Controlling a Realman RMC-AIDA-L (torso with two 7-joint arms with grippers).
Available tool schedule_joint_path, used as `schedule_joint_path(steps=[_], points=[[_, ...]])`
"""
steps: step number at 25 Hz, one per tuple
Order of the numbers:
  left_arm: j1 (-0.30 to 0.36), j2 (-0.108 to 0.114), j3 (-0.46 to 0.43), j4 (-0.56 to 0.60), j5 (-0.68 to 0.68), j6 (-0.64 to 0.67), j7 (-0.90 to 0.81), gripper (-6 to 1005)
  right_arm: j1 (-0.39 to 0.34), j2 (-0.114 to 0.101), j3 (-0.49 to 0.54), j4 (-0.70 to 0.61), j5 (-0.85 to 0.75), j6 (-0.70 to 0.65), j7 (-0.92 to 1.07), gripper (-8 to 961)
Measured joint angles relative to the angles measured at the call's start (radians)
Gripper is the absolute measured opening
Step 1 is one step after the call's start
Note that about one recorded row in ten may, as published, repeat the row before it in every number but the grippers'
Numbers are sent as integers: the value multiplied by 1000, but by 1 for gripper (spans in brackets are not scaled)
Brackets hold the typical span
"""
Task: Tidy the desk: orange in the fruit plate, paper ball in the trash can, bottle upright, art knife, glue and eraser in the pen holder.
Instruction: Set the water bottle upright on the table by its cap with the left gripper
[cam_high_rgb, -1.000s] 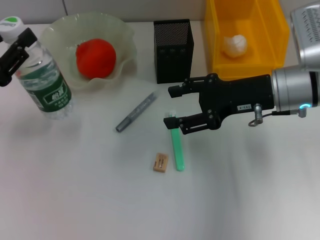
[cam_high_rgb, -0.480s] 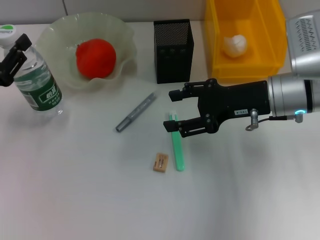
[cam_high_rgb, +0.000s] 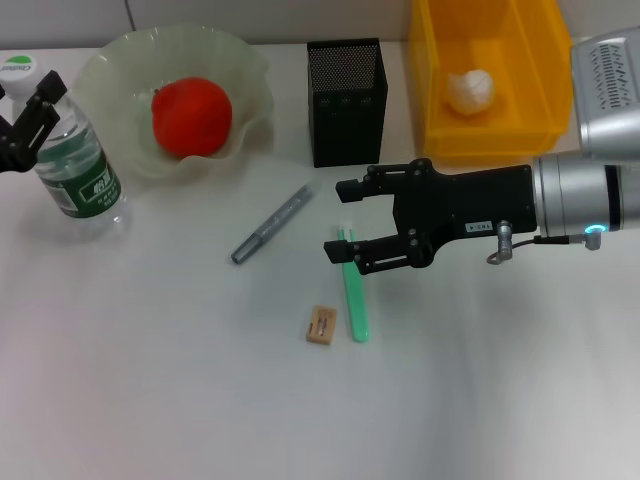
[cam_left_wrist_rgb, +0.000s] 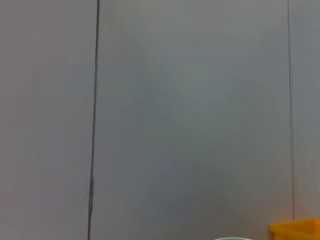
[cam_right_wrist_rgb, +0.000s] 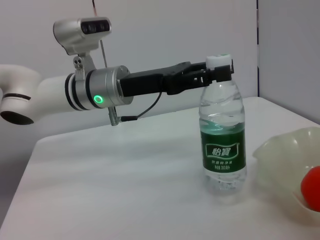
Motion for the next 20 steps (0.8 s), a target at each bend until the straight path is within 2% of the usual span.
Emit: schedule_joint_path(steps=[20], points=[[-24, -2, 2, -29, -9, -88, 42, 461, 3, -1, 0, 1, 1, 5, -4, 782]])
